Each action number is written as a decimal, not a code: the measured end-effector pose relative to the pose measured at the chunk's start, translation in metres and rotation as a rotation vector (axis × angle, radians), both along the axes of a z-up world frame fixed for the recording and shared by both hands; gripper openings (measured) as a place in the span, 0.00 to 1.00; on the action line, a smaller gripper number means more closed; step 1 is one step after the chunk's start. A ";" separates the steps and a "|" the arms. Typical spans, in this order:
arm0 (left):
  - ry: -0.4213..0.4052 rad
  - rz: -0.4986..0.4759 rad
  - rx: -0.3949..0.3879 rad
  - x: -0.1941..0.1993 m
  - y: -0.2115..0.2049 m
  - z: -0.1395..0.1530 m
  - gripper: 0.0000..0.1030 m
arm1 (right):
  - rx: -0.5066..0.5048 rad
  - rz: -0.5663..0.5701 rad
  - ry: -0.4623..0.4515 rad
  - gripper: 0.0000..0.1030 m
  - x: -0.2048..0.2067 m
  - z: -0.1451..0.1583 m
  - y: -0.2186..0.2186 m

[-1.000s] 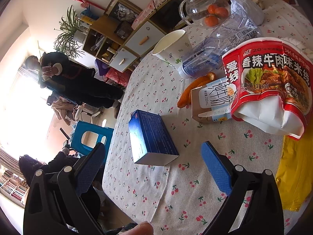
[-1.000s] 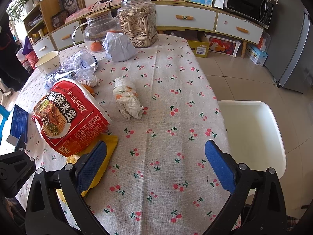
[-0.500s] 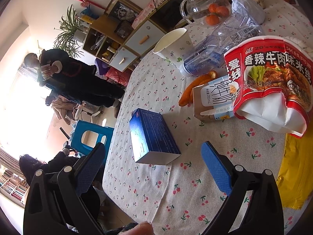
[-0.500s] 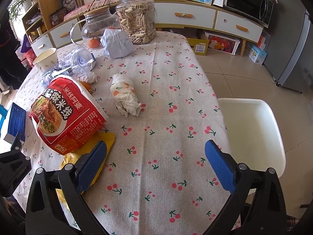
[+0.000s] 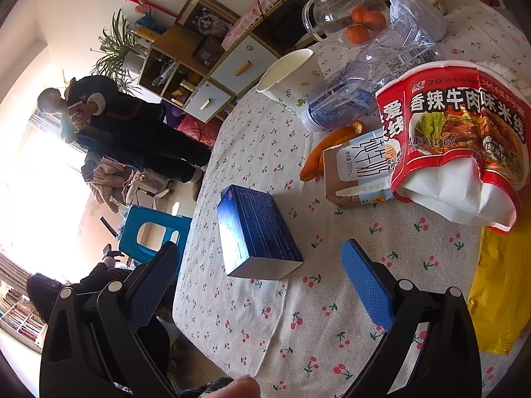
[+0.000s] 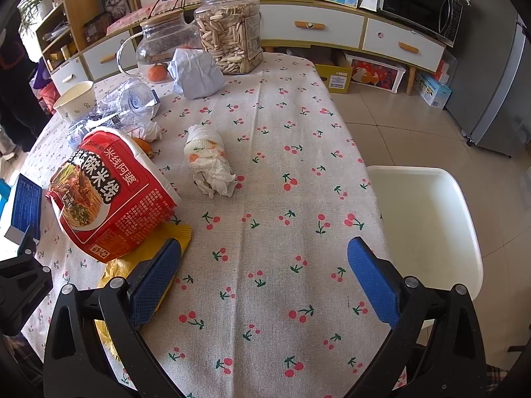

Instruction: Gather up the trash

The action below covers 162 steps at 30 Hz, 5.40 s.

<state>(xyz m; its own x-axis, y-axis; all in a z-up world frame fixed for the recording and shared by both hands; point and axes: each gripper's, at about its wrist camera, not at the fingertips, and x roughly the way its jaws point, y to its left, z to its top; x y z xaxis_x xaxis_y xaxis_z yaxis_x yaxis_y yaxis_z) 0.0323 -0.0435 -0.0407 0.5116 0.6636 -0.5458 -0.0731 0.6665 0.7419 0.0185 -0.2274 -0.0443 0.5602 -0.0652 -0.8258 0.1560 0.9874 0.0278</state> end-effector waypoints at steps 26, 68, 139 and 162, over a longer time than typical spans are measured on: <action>-0.004 0.011 -0.014 -0.004 0.013 0.005 0.93 | 0.005 0.051 -0.021 0.93 0.004 0.005 0.017; -0.228 -0.006 0.467 -0.003 0.010 -0.013 0.93 | -0.005 0.080 -0.050 0.93 0.001 0.003 0.008; -0.211 -0.075 0.637 -0.001 -0.004 -0.048 0.93 | 0.101 -0.011 0.044 0.93 0.002 -0.009 -0.017; 0.309 0.018 -0.775 0.022 0.050 -0.033 0.93 | 0.077 -0.002 0.063 0.93 0.013 -0.018 0.000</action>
